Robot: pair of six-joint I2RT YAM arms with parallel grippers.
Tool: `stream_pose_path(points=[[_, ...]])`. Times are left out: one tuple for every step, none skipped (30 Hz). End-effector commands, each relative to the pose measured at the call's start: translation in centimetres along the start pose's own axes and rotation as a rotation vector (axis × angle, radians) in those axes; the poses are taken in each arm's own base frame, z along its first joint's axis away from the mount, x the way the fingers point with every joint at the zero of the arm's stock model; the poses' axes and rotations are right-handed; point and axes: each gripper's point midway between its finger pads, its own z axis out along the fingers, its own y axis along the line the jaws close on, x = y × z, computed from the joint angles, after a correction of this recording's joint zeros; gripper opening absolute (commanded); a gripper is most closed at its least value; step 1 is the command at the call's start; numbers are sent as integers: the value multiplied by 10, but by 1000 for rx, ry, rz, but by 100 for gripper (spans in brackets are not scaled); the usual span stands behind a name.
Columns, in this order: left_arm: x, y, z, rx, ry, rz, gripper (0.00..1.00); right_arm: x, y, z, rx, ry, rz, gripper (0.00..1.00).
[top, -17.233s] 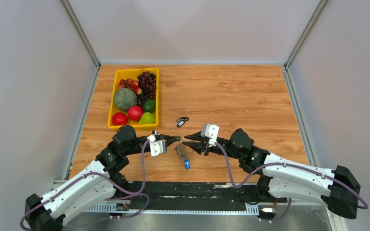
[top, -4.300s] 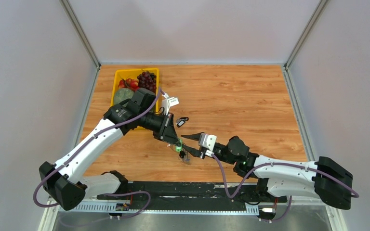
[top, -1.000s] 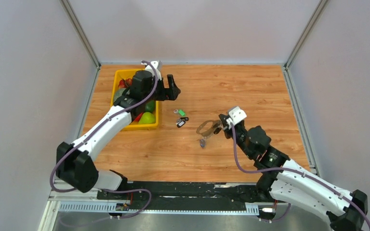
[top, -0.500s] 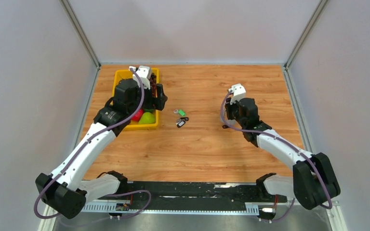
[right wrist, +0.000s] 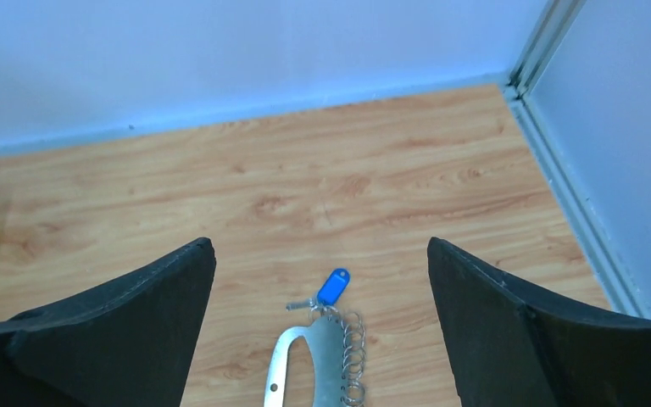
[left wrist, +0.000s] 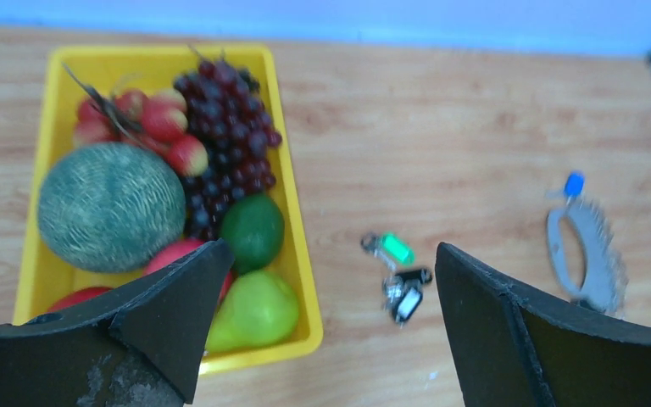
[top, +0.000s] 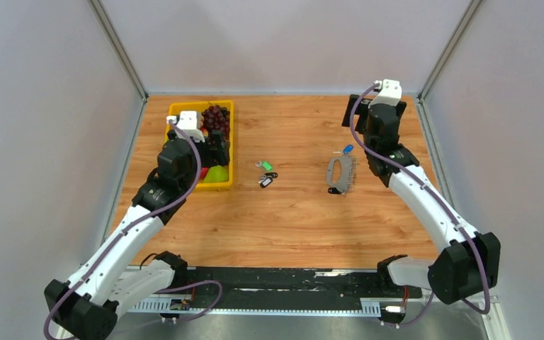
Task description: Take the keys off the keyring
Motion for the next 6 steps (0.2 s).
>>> stream_pose_path(points=[[-78,10,-33,-57,-304,-148,100,-62,-20,-37,46,-94,24,100],[-85,10,-38,-51,-337,-156,100,-77,-21,-46,33,-129,42,100],[-92,10,-47,-37,-371,-163,100,-89,-21,-53,16,-157,54,100],[-95,9,-50,-31,-383,-162,100,-99,-20,-59,0,-179,64,100],[-98,8,-54,-21,-394,-164,100,-107,-20,-65,-12,-199,74,100],[-98,7,-54,-15,-395,-157,100,-111,-19,-69,-23,-211,79,100]])
